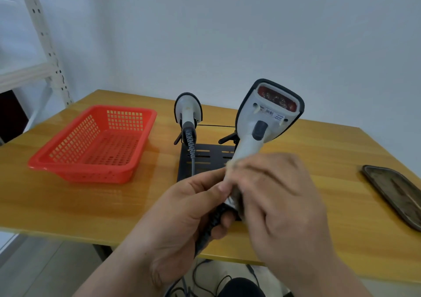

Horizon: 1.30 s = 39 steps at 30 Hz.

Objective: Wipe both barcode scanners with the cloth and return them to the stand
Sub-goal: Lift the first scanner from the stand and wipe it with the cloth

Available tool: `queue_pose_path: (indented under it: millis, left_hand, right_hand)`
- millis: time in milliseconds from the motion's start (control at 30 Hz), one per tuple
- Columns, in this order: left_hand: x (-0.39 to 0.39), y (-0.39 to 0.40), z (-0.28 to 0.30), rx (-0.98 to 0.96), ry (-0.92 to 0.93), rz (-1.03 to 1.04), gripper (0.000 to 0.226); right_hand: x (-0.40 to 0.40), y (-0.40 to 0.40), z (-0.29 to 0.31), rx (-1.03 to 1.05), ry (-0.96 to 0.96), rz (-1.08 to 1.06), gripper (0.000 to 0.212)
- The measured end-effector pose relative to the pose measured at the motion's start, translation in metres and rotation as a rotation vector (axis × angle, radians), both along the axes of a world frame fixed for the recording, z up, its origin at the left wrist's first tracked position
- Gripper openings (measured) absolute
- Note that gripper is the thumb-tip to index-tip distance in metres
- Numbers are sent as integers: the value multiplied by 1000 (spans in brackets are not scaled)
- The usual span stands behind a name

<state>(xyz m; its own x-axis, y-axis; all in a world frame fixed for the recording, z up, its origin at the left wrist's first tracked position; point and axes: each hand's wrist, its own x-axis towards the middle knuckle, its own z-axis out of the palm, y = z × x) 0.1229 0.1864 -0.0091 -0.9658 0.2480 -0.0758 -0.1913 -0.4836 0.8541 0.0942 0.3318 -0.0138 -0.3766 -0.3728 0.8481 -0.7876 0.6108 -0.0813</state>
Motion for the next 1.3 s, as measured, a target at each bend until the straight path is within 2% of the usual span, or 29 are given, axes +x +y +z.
queue_pose_path:
  millis: [67,200,367,467,533,633,700,767,967,1100,1200,1300]
  left_hand:
    - [0,-3,-1,-3,-11,18,20]
    - [1,1,1,28,-38,11,28]
    - [0,-3,-3,64,-30,5,17]
    - [-1,1,-6,153,-89,-15,30]
    - [-1,4,-5,167,-85,-24,29]
    - [-1,2,-5,118,-107,19,31]
    - [-1,1,-8,127,-130,60,32]
    - [-1,2,-10,134,-141,86,31]
    - [-2,0,-10,82,-105,106,28]
    - [-1,0,-12,164,-129,114,32]
    - [-3,-1,-9,192,-119,113,31]
    - [-4,2,-5,198,-76,63,30]
  right_hand:
    - [-2,6,2,55,-24,89,23]
    - [-12,17,12,-102,-70,-116,24]
    - [1,7,2,64,-58,114,23]
    - [-14,16,6,-75,-100,-48,19]
    - [-9,11,5,-146,-125,-54,19]
    - [4,1,-5,-13,-115,107,21]
    - [-3,7,-2,-14,-172,61,22]
    - [-7,11,2,-98,-237,-10,21]
    - [9,5,4,-20,-265,313,20]
    - [2,28,4,44,-298,238,21]
    - [7,28,8,-69,-280,149,22]
    - [12,14,9,-73,-219,212,22]
